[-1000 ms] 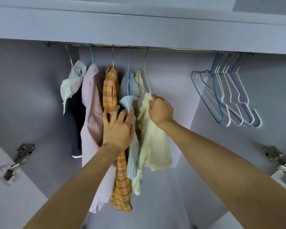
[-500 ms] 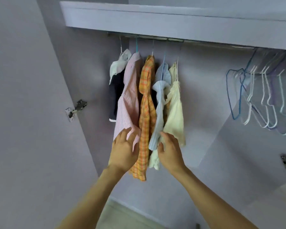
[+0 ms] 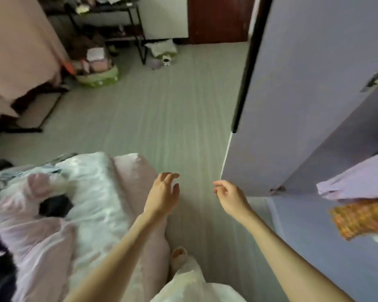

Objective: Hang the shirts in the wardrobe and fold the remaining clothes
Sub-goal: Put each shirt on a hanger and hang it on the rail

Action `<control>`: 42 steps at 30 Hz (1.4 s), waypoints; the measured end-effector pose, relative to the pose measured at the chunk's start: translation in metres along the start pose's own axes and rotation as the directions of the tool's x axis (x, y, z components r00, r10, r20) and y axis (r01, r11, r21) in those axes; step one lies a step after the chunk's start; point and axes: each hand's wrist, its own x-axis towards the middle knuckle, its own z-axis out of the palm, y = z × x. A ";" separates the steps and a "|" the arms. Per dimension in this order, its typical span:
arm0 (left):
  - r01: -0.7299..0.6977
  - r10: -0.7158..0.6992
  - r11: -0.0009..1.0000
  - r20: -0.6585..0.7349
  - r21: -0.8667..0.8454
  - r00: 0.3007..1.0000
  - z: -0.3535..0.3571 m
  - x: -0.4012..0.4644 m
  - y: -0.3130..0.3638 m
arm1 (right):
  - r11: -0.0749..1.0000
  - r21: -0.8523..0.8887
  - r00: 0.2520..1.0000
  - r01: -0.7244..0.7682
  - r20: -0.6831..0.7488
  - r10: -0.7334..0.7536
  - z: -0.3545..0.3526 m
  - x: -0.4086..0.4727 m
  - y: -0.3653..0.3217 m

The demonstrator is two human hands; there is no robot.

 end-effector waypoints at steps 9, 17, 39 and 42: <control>0.497 -0.494 0.865 -0.303 -0.073 0.815 -0.120 -0.103 -0.223 | 0.965 -0.078 0.858 0.249 0.480 -0.183 0.228 0.023 -0.122; 0.765 -0.759 0.643 -0.116 0.022 0.641 -0.121 -0.148 -0.397 | 0.960 -0.191 0.718 0.204 0.696 -0.014 0.395 0.026 -0.153; 0.166 -0.224 0.902 -0.103 -0.398 0.969 -0.090 -0.134 -0.330 | 0.957 -0.088 0.781 -0.275 0.560 0.276 0.413 0.034 -0.153; 0.202 -0.339 0.858 -0.224 -0.472 0.914 -0.104 -0.113 -0.321 | 0.986 0.002 0.831 -0.167 0.539 0.140 0.365 0.045 -0.153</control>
